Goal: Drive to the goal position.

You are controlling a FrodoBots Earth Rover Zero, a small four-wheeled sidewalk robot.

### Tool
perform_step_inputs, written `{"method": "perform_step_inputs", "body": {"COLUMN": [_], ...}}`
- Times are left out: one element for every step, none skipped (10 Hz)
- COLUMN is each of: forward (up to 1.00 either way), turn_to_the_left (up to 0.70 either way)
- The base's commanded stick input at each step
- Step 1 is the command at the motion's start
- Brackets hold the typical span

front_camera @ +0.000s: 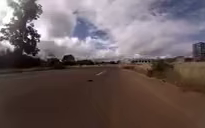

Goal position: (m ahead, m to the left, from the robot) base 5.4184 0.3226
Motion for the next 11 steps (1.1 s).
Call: {"method": "perform_step_inputs", "body": {"forward": [0.70, 0.70, 0.70, 0.70, 0.70, 0.70, 0.70, 0.70, 0.70, 0.70, 0.70], "turn_to_the_left": [0.00, 0.00, 0.00, 0.00, 0.00, 0.00, 0.00, 0.00, 0.00, 0.00, 0.00]}}
